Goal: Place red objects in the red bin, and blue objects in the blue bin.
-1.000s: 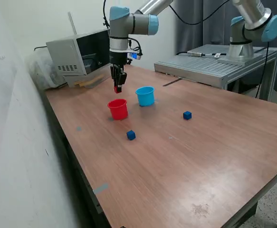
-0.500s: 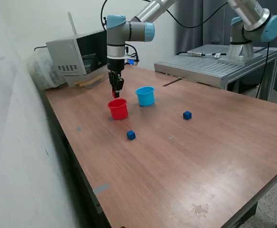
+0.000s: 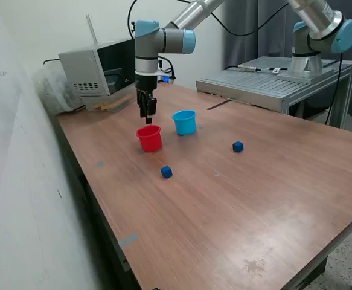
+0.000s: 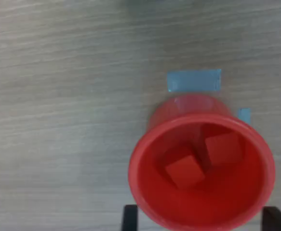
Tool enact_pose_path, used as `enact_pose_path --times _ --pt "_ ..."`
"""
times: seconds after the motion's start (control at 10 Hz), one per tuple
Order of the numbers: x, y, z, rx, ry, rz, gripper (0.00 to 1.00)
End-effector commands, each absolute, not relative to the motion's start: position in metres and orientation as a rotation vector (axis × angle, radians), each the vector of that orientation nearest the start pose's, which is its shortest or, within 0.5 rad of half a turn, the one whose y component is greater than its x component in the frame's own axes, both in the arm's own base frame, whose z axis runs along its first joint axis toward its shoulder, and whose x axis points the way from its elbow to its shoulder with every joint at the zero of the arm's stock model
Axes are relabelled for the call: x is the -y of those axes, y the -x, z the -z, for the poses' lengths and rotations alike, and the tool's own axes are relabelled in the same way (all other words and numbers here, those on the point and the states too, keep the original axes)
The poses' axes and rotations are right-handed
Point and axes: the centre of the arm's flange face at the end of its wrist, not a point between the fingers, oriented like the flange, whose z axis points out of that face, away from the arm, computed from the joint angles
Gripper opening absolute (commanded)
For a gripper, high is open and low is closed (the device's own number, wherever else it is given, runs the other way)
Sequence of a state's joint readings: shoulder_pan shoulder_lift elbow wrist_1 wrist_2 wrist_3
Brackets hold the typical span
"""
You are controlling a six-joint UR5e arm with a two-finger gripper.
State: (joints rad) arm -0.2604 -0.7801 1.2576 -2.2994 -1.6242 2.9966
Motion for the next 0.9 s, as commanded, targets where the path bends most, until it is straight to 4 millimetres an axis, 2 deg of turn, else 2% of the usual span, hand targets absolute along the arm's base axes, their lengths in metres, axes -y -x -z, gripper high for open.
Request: enact_pose_path --times 0.0,0.2,0.3,0.5,0.7,0.8 --pt "-0.069 0.759 -0.246 -2.406 2.140 -0.425 1.00" --pt "-0.045 0.713 -0.270 -2.382 2.165 -0.389 1.00" --pt "-0.017 0.686 -0.275 -2.345 2.198 -0.357 1.00" --pt "0.029 0.632 -0.270 -2.271 2.250 -0.278 1.00" --pt "0.088 0.591 -0.267 -2.177 2.334 -0.233 1.00" --pt "0.127 0.572 -0.273 -2.107 2.410 -0.234 1.00"
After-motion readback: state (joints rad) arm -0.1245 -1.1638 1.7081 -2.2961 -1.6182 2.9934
